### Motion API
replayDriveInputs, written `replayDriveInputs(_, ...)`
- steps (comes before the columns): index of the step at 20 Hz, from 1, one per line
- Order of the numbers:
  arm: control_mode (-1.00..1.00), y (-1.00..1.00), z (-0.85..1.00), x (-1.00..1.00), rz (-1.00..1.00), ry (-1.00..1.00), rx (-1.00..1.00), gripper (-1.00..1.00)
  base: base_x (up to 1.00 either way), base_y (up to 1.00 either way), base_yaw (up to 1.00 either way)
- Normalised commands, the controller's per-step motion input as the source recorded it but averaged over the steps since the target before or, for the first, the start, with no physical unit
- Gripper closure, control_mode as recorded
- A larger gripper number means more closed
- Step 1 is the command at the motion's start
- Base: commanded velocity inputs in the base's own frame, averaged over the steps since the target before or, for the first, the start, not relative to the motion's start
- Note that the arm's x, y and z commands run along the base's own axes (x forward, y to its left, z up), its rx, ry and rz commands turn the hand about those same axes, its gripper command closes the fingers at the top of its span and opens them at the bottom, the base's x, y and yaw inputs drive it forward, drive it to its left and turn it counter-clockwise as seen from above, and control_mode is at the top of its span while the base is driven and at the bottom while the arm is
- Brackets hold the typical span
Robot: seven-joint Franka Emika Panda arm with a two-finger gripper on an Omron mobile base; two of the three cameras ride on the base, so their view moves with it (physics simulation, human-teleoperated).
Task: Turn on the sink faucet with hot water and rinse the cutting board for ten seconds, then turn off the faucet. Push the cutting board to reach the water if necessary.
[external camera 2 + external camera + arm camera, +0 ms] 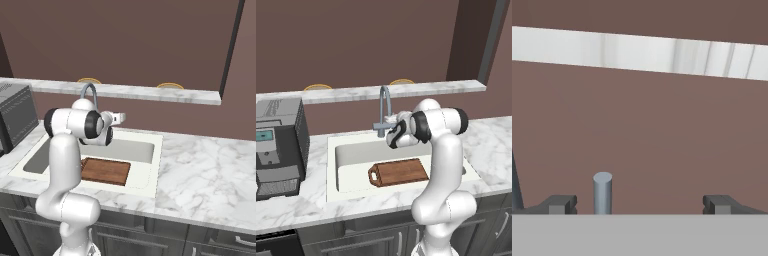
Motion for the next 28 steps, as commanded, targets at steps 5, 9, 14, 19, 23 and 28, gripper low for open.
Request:
replayDriveInputs(5,-1.00,0.00,-0.01,0.06,0.00,0.00,0.00,-1.00,0.00,0.00,0.00)
replayDriveInputs(9,-1.00,0.00,0.00,0.04,0.00,0.00,0.00,-1.00,0.00,0.00,0.00)
replayDriveInputs(14,-1.00,0.00,0.00,0.06,0.00,0.00,0.00,-1.00,0.00,0.00,0.00)
replayDriveInputs(19,-1.00,0.00,0.00,0.09,0.00,0.00,0.00,-1.00,0.00,0.00,0.00)
replayDriveInputs(23,-1.00,0.00,-0.01,0.04,0.00,0.00,0.00,-1.00,0.00,0.00,0.00)
replayDriveInputs(28,-1.00,0.00,0.00,0.02,0.00,0.00,0.00,-1.00,0.00,0.00,0.00)
